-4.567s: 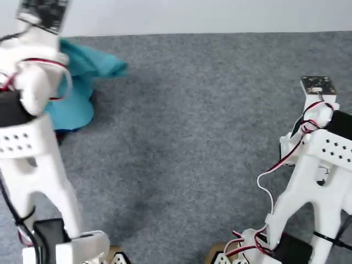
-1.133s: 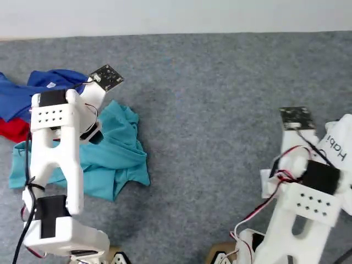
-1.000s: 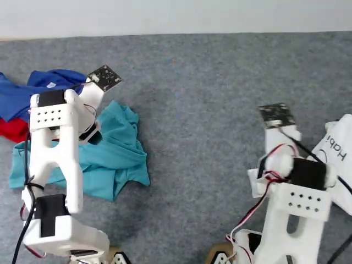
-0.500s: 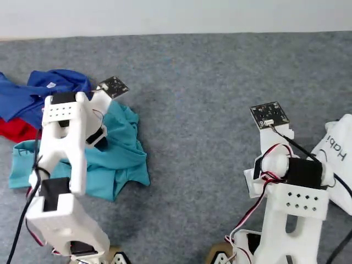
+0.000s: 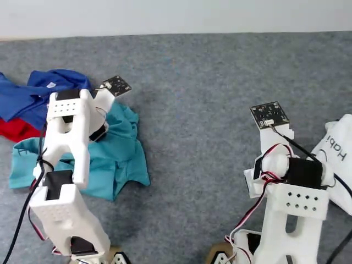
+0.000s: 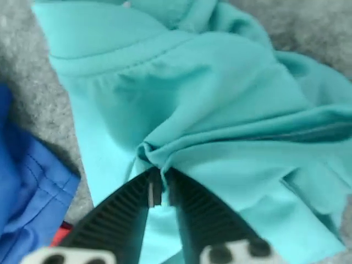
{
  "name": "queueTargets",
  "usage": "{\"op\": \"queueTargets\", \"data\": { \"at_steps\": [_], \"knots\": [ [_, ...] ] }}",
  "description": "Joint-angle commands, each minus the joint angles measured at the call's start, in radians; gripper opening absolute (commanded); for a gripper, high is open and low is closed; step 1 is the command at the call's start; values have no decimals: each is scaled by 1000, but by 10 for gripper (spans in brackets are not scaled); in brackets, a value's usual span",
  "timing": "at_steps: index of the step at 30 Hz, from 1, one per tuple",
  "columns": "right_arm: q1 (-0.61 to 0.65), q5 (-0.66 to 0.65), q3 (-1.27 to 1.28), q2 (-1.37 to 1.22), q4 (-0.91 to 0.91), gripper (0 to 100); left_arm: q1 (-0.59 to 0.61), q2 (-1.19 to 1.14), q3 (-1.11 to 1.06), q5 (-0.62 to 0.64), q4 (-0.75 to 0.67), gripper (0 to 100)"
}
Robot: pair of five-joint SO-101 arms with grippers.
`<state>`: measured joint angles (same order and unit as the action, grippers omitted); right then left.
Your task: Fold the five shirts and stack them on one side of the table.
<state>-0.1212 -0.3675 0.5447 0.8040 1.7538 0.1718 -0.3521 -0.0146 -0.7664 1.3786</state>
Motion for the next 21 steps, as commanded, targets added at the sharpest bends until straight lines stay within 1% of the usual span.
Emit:
{"op": "queueTargets", "data": {
  "at_steps": [1,6,9,13,18,21],
  "knots": [
    [12,-2,-41,8,25,9,-41,55,62,0,75,2],
    [12,-2,-41,8,25,9,-133,180,79,12,127,2],
    [10,-2,-41,8,25,9,-221,262,81,68,157,2],
    [10,-2,-41,8,25,9,-370,345,81,164,175,2],
    [8,-2,-44,10,27,9,-551,377,85,270,167,2],
    [7,-3,-46,15,27,9,-637,374,113,330,160,2]
  ]
}}
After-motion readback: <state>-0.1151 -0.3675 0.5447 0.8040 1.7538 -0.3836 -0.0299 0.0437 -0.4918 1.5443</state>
